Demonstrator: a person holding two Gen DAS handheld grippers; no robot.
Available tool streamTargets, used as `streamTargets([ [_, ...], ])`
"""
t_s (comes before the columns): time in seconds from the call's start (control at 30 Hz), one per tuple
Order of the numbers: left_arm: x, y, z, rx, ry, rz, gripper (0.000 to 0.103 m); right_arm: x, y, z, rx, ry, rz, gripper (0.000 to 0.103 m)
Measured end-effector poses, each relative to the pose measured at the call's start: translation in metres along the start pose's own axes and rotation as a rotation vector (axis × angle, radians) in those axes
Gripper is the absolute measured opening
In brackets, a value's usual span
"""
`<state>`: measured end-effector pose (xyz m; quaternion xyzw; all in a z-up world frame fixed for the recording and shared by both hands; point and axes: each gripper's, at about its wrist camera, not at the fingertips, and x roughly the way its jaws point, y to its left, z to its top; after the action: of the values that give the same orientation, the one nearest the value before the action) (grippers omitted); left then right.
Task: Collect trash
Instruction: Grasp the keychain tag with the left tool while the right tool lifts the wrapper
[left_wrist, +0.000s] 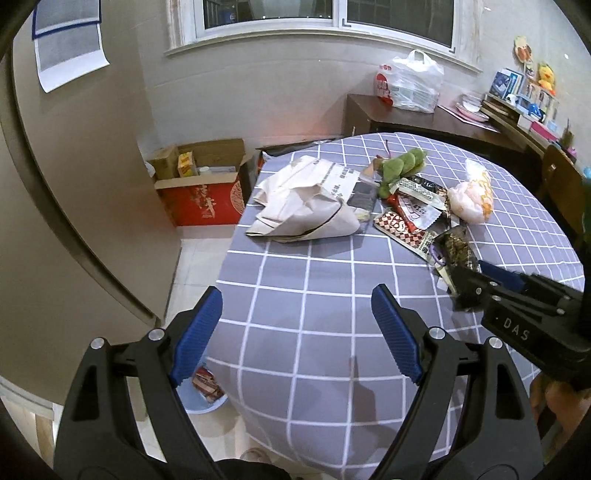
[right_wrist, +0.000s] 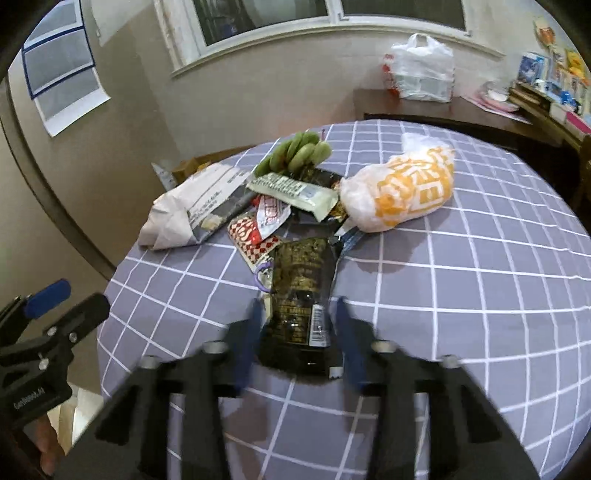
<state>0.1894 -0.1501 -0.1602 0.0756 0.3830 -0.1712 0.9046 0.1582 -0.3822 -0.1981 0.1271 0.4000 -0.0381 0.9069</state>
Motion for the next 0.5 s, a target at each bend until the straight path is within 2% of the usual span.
streamTargets([
  [0.07,0.003,-0.003,0.001,-0.009,0.008,-0.024,0.082,-0.001,-0.004,0.001,-0.002,-0.005,0.015,0.027],
  [0.33,0.017,-0.036,0.007,-0.033,0.037,-0.125,0.082,-0.03,-0.039,0.0,0.068,-0.075,0.024,0.027],
  [0.43,0.024,-0.056,0.008,-0.004,0.057,-0.155,0.082,-0.038,-0.049,-0.002,0.084,-0.087,0.026,0.027],
  [0.5,0.027,-0.07,0.007,0.017,0.068,-0.165,0.082,-0.041,-0.055,-0.003,0.091,-0.093,0.035,0.022],
])
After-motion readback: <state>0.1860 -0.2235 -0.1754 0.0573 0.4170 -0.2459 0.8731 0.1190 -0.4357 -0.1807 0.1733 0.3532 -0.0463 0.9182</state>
